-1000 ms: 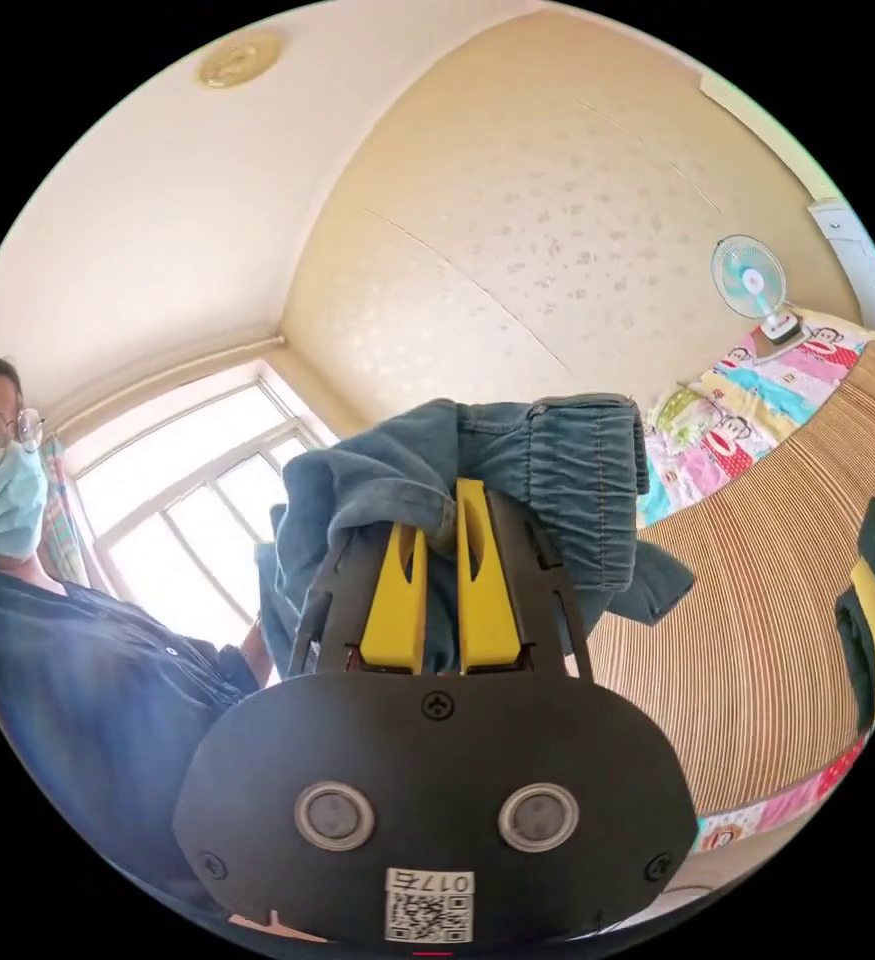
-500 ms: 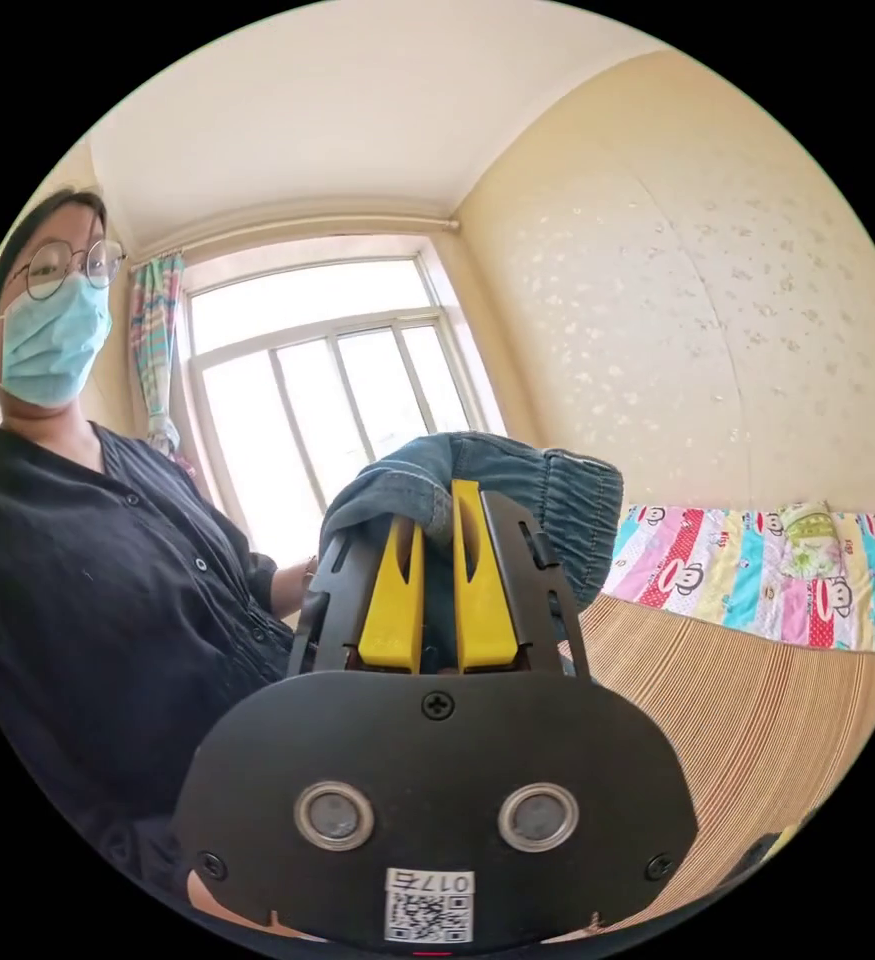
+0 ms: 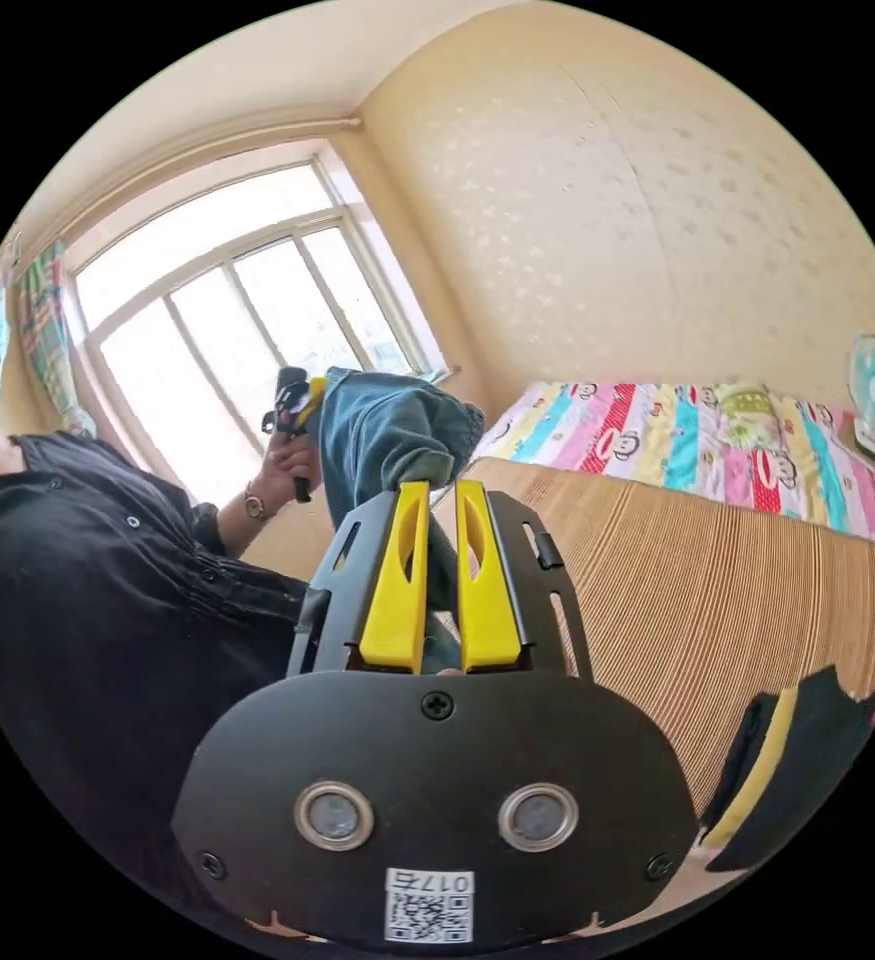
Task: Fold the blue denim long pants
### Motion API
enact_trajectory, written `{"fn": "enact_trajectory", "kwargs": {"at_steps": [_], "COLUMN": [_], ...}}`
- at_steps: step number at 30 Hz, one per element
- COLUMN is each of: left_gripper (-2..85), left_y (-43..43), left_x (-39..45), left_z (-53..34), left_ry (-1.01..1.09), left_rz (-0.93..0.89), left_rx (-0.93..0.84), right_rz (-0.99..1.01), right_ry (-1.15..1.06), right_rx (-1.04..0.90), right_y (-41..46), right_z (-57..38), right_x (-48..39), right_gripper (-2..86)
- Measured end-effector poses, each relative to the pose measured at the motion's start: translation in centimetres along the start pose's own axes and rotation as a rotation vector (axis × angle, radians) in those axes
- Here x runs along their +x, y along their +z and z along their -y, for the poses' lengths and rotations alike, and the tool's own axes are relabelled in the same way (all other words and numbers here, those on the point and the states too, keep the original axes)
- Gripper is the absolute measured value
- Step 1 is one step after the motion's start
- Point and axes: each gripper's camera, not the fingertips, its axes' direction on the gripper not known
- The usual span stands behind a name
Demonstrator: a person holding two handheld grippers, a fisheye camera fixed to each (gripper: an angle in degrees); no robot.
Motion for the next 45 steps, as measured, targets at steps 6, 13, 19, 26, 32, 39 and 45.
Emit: {"fn": "enact_trajectory", "kwargs": {"at_steps": [6, 13, 19, 26, 32, 39, 45], "left_gripper": [3.6, 3.1, 2.8, 4.0, 6.1, 9.8, 13.9], "left_y": [9.9, 21.6, 26.8, 24.9, 19.1, 10.3, 7.5], "left_x": [7.9, 12.7, 16.0, 14.2, 11.9, 4.4, -1.5], "left_z": [0.7, -3.6, -6.9, -5.9, -3.5, -2.0, -1.8], "left_ry": [0.288, 0.441, 0.586, 0.445, 0.328, 0.043, -0.193], "left_rz": [0.160, 0.293, 0.415, 0.350, 0.237, 0.048, 0.095], "left_rx": [-0.336, -0.699, -0.843, -0.740, -0.522, -0.295, -0.271], "right_rz": [0.476, 0.559, 0.445, 0.480, 0.793, 1.061, 1.172], "right_ry": [0.203, 0.511, 0.617, 0.629, 0.468, 0.175, 0.006], "right_rx": [0.129, -0.179, -0.300, -0.235, 0.062, 0.233, 0.150], "right_y": [1.5, 8.3, 11.0, 9.9, 5.3, -0.1, -1.7], "right_z": [0.0, -0.2, -0.8, -1.2, -0.5, 3.8, 8.3], "right_x": [4.6, 11.2, 14.2, 18.7, 21.6, 21.8, 19.6], "right_gripper": [13.1, 21.3, 21.5, 4.2, 1.2, 0.7, 0.7]}}
